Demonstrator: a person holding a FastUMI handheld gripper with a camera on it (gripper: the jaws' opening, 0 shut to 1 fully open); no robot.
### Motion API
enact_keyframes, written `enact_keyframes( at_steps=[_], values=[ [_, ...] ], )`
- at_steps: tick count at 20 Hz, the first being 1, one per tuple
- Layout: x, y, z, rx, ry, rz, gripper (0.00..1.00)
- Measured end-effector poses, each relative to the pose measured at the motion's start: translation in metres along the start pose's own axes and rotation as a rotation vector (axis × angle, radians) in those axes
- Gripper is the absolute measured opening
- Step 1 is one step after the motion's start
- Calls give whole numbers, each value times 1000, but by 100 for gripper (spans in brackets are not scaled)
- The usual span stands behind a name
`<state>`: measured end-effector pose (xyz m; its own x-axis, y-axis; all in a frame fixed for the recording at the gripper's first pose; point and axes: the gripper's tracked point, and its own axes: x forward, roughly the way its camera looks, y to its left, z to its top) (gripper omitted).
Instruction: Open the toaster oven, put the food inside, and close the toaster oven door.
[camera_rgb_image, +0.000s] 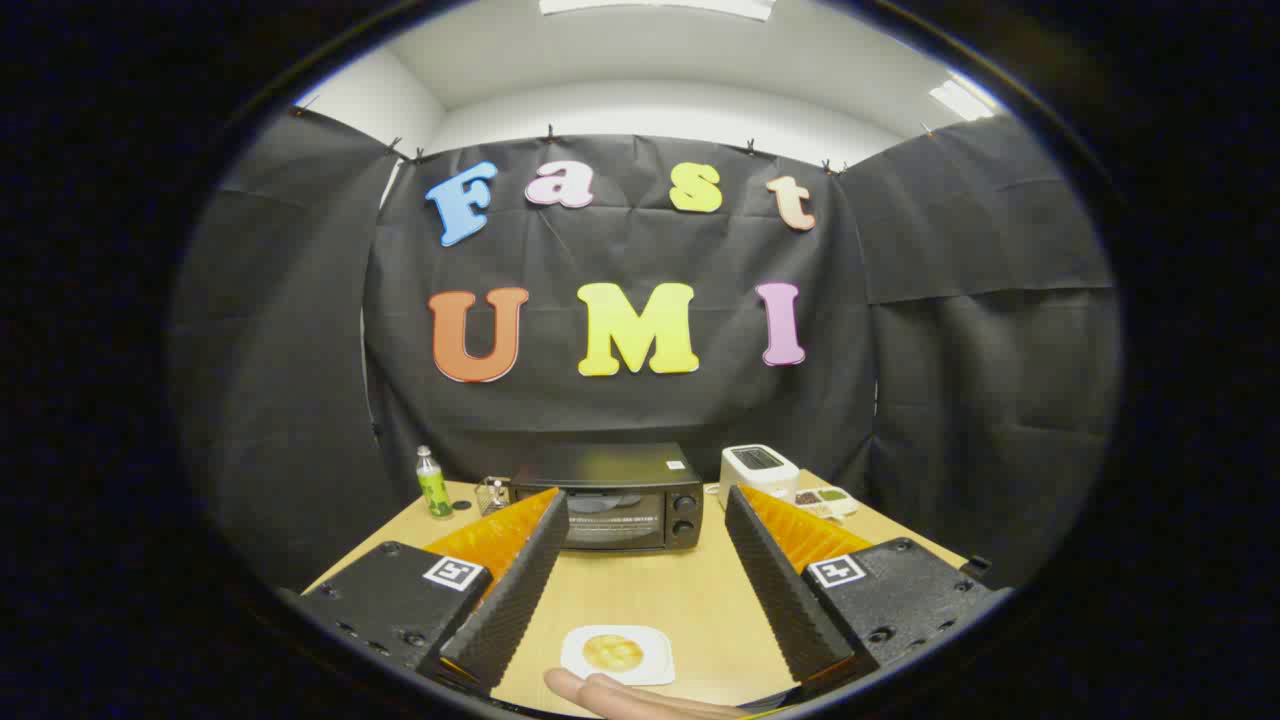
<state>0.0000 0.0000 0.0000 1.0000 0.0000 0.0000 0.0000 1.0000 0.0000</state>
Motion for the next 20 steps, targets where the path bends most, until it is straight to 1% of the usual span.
enact_keyframes(
  at_steps=[11, 14, 17, 20],
  values=[
    [11, -2, -6, 4, 25, -14, 100],
    [30, -5, -10, 0, 26, -29, 100],
    [52, 3, -17, -11, 40, -22, 100],
    [77, 5, -22, -40, 21, -36, 100]
  ],
)
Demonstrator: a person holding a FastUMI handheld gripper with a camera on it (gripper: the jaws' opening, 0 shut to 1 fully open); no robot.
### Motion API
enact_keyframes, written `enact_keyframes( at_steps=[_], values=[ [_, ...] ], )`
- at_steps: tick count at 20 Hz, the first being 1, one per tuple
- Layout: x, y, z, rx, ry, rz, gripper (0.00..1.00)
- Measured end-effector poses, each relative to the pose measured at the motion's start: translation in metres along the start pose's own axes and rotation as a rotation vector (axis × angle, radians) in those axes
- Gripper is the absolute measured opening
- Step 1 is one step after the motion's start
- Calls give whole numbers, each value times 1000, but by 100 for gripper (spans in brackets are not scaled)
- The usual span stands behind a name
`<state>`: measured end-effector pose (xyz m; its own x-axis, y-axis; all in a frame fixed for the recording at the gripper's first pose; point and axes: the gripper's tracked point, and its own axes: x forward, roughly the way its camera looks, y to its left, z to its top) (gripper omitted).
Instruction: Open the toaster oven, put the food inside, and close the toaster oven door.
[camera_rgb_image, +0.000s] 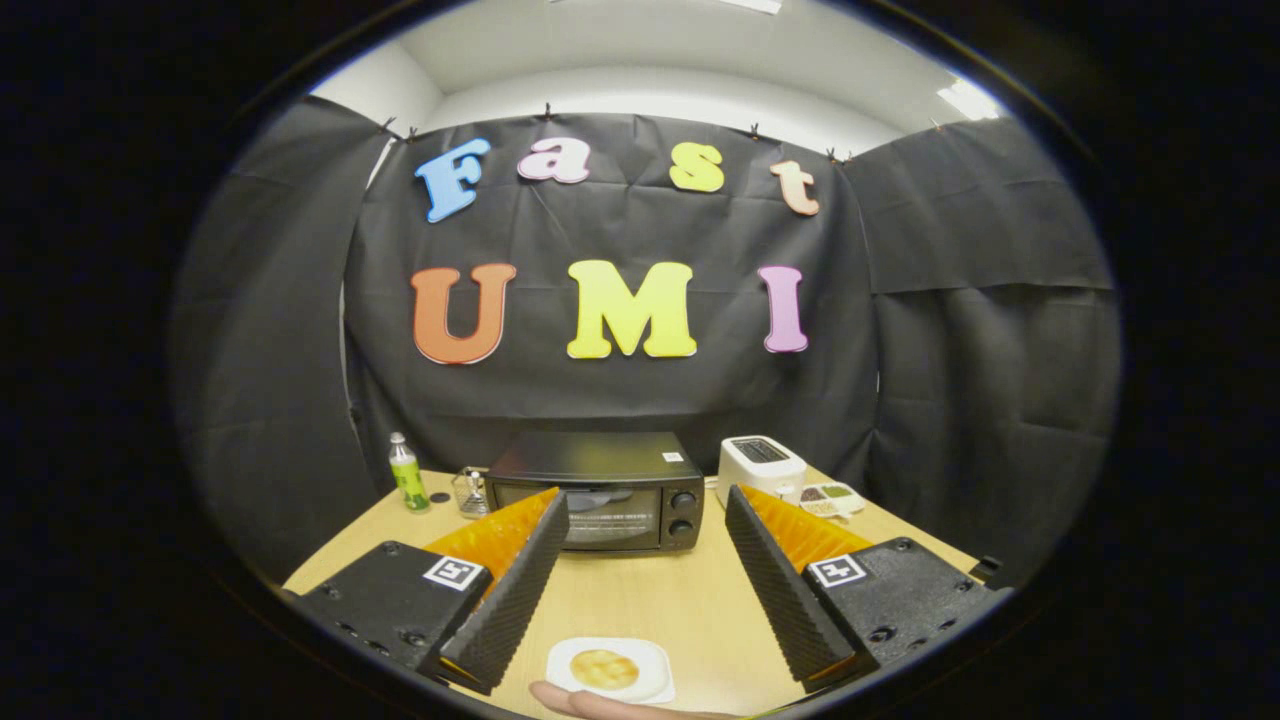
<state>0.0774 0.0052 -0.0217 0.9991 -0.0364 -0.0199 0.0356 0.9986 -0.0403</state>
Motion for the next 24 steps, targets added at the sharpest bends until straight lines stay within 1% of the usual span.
enact_keyframes(
  at_steps=[3, 6, 12, 16, 19, 24],
  values=[
    [34, 10, -12, -19, 7, -1, 100],
    [72, 25, -24, -24, 26, 26, 100],
    [152, 52, -59, 12, 83, 63, 100],
    [201, 73, -79, -12, 105, 90, 100],
    [232, 85, -92, 8, 119, 86, 100],
    [271, 89, -111, 14, 152, 49, 100]
  ],
)
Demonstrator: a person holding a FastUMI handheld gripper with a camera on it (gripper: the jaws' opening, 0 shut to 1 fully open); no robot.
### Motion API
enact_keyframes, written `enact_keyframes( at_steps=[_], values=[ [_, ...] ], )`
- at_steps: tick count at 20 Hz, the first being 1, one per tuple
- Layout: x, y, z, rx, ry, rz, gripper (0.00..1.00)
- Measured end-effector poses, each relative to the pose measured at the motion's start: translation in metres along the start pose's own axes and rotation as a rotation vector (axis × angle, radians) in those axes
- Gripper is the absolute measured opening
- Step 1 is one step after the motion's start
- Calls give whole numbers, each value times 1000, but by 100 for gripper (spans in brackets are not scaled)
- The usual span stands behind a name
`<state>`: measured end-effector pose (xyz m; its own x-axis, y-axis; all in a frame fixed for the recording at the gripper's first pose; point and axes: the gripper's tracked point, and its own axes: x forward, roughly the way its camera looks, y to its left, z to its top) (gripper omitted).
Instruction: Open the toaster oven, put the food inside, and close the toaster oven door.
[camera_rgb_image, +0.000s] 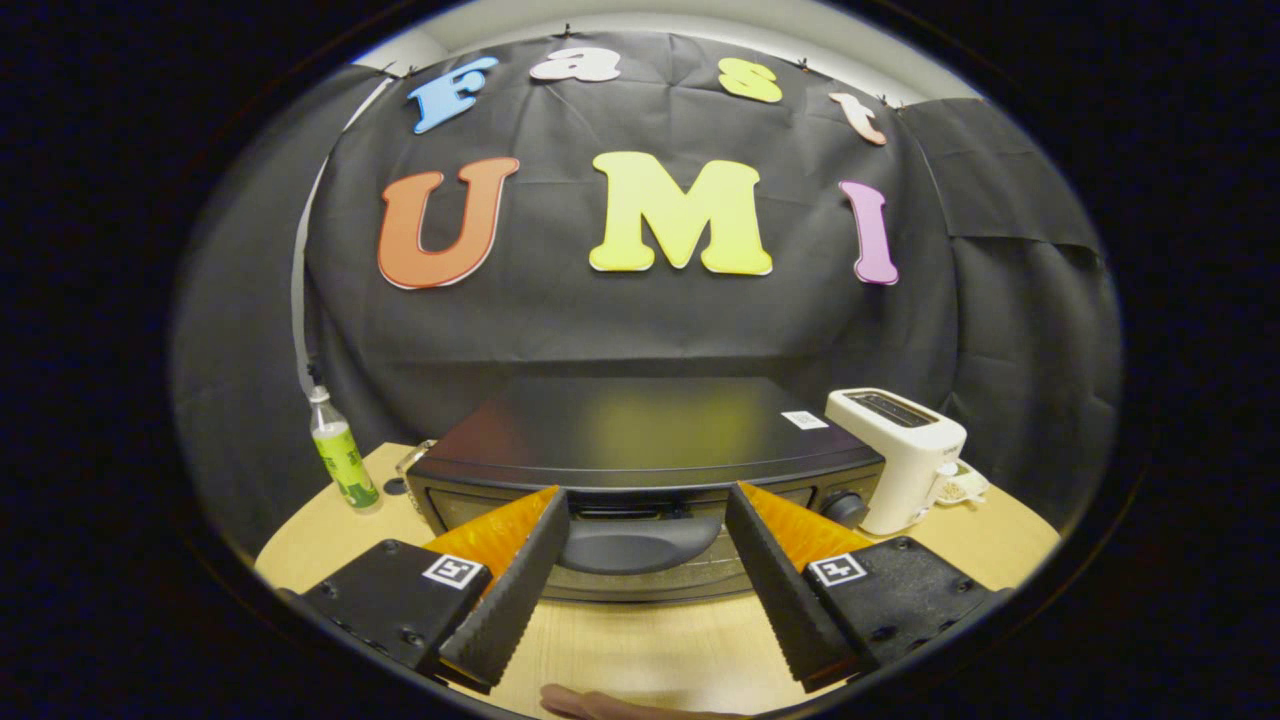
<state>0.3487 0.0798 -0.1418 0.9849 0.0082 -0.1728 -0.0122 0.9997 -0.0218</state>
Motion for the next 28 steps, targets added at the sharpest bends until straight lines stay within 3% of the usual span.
enact_keyframes(
  at_steps=[6, 16, 28],
  values=[
    [15, 1, -2, 3, 24, -9, 100],
    [-17, -2, -20, -25, 73, -1, 100],
    [-80, -8, -108, -63, 230, 21, 100]
  ],
)
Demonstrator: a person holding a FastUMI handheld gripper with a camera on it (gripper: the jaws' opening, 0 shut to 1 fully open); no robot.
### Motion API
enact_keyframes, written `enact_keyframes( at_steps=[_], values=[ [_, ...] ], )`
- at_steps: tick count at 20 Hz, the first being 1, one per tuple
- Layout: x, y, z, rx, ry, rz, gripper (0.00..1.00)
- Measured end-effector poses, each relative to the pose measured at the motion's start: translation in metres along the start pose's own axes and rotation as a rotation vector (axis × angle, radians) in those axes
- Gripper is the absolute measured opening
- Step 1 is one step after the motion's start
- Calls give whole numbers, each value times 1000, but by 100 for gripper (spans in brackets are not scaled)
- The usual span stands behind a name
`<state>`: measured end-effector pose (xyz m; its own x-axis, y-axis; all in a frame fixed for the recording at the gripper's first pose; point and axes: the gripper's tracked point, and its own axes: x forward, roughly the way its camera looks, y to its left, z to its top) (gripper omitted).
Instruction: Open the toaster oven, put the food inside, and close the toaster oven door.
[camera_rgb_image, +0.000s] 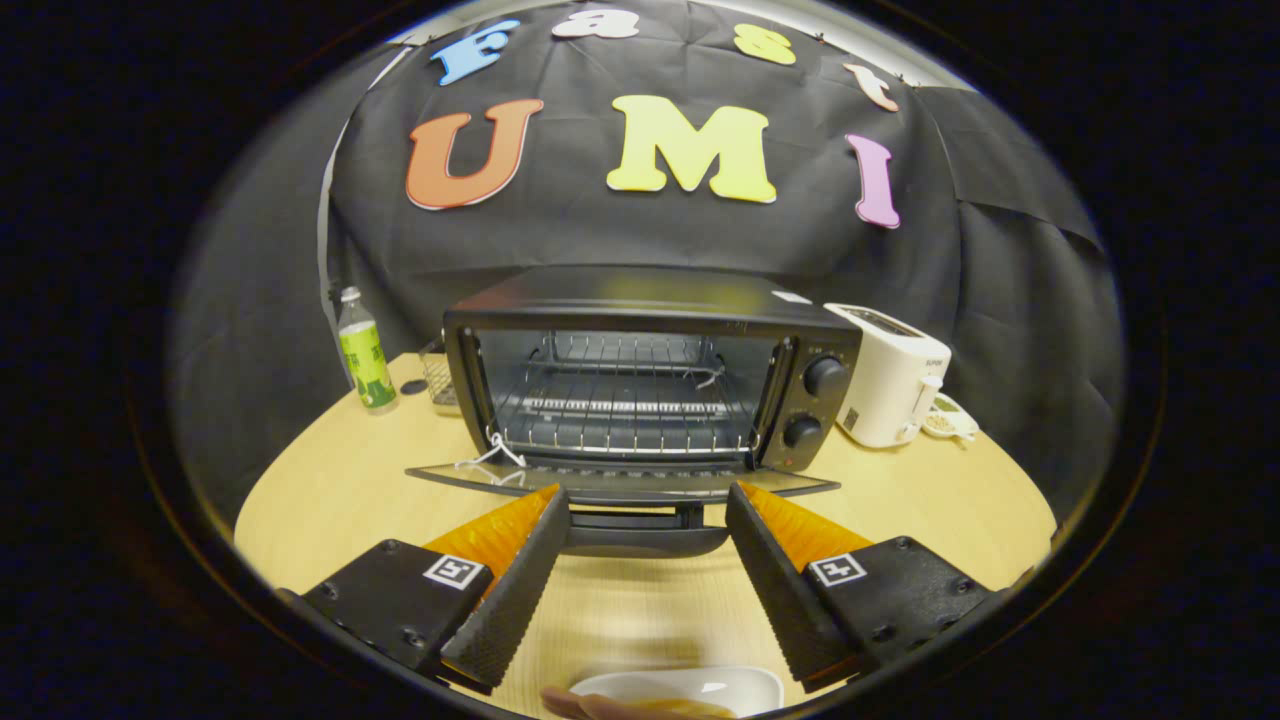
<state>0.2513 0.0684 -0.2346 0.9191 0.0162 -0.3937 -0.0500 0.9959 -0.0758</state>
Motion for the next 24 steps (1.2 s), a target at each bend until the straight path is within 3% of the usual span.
enact_keyframes(
  at_steps=[9, 14, 24],
  values=[
    [7, 5, -59, 24, 212, 23, 100],
    [-11, 4, -55, 24, 193, 47, 100],
    [-108, -7, -56, 24, 89, 93, 100]
  ],
)
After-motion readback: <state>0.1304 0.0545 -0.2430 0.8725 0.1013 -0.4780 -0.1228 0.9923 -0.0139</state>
